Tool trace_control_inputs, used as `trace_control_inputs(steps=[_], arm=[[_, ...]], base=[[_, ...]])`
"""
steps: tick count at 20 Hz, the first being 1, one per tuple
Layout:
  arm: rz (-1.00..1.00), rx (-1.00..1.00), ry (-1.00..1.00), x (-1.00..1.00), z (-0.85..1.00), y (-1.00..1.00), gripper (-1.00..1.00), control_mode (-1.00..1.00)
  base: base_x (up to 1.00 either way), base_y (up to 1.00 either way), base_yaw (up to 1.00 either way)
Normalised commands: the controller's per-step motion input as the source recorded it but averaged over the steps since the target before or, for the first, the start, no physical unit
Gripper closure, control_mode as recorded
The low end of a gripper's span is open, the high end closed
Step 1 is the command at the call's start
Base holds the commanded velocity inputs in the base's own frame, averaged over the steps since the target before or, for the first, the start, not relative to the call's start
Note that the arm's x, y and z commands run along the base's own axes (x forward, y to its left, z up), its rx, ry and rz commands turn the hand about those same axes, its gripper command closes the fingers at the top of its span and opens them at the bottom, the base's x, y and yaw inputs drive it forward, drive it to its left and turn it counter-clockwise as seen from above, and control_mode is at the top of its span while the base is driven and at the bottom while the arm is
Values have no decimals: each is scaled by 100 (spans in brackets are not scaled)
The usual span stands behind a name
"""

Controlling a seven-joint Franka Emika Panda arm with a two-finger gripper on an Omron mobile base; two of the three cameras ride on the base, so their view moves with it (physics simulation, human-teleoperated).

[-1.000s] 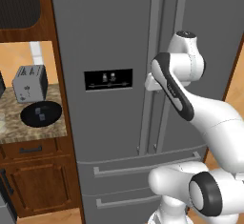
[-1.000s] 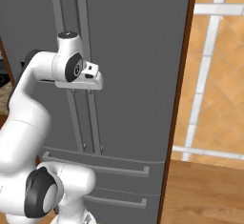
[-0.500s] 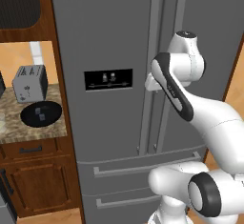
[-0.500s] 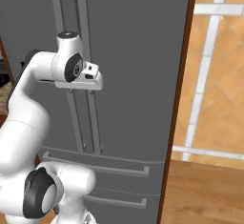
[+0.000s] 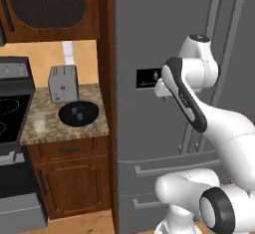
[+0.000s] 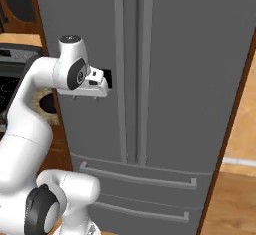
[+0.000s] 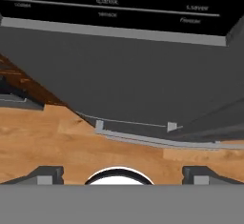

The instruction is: Grab a lemon wedge from the fridge and one ice cube from the ice bowl, and put them in the glass of lemonade.

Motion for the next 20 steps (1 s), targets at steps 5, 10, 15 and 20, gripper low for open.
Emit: trace_control_inputs(steps=[5, 10, 15, 20], arm=[[0, 0, 0, 0, 0, 0, -100, 100], [0, 0, 0, 0, 0, 0, -100, 100], [0, 0, 0, 0, 0, 0, -100, 100], [0, 0, 0, 0, 0, 0, -100, 100]], base=[[31, 100, 0], [42, 100, 0], [64, 56, 0], [55, -6, 0]])
